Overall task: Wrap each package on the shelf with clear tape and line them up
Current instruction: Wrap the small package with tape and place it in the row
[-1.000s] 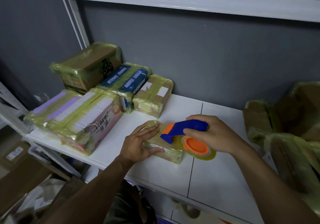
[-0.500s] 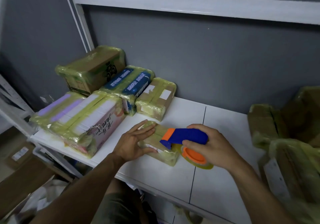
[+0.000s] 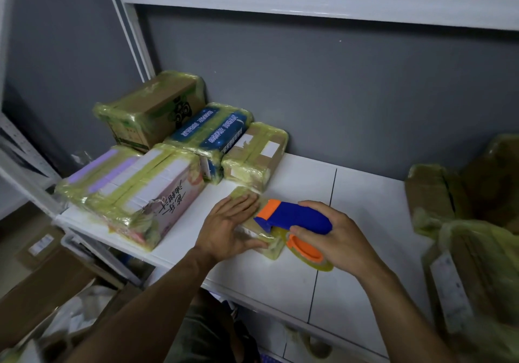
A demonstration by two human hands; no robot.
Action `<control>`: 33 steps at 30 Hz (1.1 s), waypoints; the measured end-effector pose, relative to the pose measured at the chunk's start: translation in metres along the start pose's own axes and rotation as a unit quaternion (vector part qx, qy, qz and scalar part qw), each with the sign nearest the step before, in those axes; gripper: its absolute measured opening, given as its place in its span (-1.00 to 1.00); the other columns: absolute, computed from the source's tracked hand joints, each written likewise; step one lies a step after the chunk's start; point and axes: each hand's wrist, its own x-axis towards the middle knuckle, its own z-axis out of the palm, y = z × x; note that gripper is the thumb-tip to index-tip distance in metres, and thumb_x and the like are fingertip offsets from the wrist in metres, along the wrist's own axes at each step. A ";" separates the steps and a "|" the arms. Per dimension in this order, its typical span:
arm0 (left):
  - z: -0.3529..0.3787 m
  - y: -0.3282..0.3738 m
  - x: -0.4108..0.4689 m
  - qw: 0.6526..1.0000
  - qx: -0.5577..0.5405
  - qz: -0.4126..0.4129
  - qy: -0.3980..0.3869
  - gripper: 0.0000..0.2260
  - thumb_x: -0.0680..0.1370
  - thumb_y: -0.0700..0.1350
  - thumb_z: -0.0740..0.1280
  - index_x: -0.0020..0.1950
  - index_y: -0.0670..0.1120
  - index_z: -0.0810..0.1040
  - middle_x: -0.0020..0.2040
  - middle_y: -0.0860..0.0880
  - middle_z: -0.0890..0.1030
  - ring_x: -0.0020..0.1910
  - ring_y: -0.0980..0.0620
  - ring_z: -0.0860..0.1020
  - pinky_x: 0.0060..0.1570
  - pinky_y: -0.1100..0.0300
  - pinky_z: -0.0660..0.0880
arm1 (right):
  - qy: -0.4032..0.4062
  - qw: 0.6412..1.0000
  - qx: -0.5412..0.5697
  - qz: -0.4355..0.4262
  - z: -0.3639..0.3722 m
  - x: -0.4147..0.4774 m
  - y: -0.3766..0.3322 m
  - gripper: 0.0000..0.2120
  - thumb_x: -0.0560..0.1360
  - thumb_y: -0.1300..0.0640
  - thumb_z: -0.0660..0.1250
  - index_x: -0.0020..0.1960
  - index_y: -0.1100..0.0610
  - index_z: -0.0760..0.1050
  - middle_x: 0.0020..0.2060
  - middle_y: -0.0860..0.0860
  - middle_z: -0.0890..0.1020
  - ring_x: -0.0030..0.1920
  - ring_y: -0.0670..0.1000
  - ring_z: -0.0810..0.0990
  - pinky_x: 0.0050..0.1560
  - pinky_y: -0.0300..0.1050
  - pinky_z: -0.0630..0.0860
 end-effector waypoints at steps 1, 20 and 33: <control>0.001 0.000 0.001 1.000 -0.002 0.005 0.001 -0.14 0.32 0.46 0.45 0.45 -0.06 0.52 0.50 0.05 0.44 0.51 0.13 0.35 0.52 0.05 0.24 | 0.002 1.000 0.000 -0.004 0.000 -0.002 0.001 -0.54 0.28 -0.42 0.47 0.15 -0.51 0.46 0.05 -0.44 0.59 0.08 -0.37 0.57 -0.16 -0.42 0.56; -0.002 -0.001 0.002 0.996 0.067 0.052 -0.025 -0.11 0.45 0.44 0.33 0.59 -0.11 0.31 0.63 -0.04 0.21 0.64 -0.10 0.06 0.57 -0.25 -0.03 | 0.031 0.999 0.024 0.014 -0.012 -0.026 0.032 -0.53 0.33 -0.37 0.46 0.21 -0.46 0.45 0.10 -0.38 0.62 0.14 -0.28 0.59 -0.08 -0.28 0.64; 0.021 0.017 0.016 0.999 -0.012 0.041 -0.005 -0.36 0.37 0.16 0.50 0.42 -0.01 0.55 0.45 0.12 0.49 0.55 0.00 0.30 0.44 -0.06 0.30 | 0.054 0.997 0.044 0.017 0.003 -0.034 0.037 -0.55 0.40 -0.29 0.50 0.25 -0.35 0.49 0.09 -0.33 0.64 0.14 -0.25 0.61 -0.06 -0.27 0.64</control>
